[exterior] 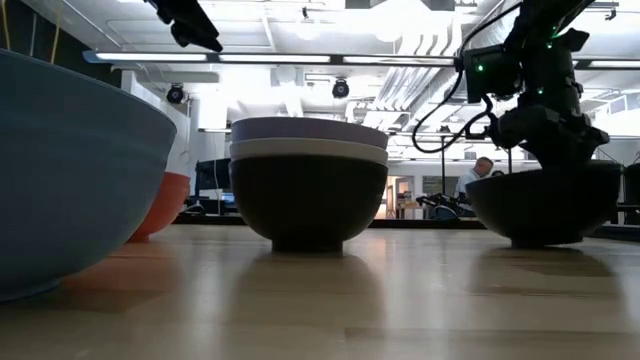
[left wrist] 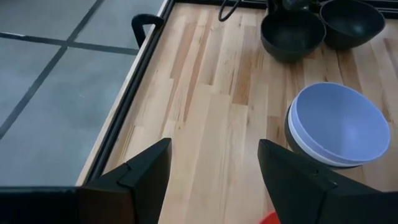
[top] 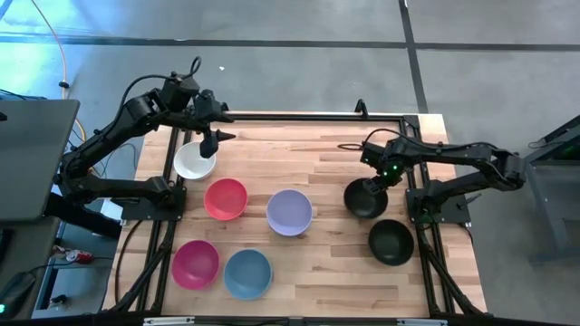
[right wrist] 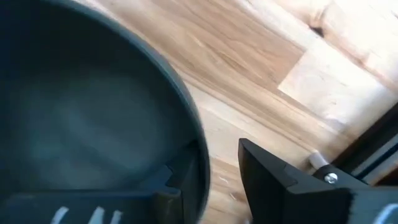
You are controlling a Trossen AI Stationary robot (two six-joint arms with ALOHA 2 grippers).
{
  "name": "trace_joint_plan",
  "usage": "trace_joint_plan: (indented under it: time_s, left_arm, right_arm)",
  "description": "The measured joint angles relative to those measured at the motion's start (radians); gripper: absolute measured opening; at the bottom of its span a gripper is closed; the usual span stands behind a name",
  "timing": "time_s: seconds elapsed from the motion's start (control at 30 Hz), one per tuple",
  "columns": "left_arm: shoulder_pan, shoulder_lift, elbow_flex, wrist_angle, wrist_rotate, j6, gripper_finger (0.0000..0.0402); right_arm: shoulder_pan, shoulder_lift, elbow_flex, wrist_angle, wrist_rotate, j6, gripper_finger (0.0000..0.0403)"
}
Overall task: Nest bowls inside each other
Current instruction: Stack the top black bowl on top of the violet bowl
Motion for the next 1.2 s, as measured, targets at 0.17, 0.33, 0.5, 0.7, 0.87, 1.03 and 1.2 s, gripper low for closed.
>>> trace_joint_plan:
  time_s: [0.17,0.33,0.5,0.7,0.87,1.03,1.2]
  left_arm:
    - [0.000,0.000,0.000,0.007,0.000,0.000,0.0227]
    - [0.000,0.000,0.000,0.007,0.000,-0.001,0.0227]
    - [0.000,0.000,0.000,0.012,0.000,-0.001,0.0227]
    - [0.000,-0.001,0.000,0.014,0.000,-0.008,0.0227]
    - [0.000,-0.001,0.000,0.014,0.000,-0.008,0.0227]
    - [0.000,-0.001,0.000,0.014,0.000,-0.008,0.0227]
    - [0.000,-0.001,0.000,0.014,0.000,0.000,0.0227]
  right_arm:
    - [0.000,-0.001,0.001,0.032,-0.005,-0.020,0.0099]
    - [0.000,-0.001,0.001,0.033,-0.007,-0.045,0.0090]
    - [0.000,-0.002,0.003,0.037,0.007,-0.060,0.0041]
    - [0.000,-0.003,0.004,0.043,0.008,-0.072,0.0012]
    - [0.000,-0.002,0.012,0.036,-0.023,-0.079,0.0003]
    - [0.000,-0.002,0.104,-0.002,-0.026,-0.082,0.0002]
    - [0.000,-0.002,0.241,-0.064,-0.026,-0.088,0.0001]
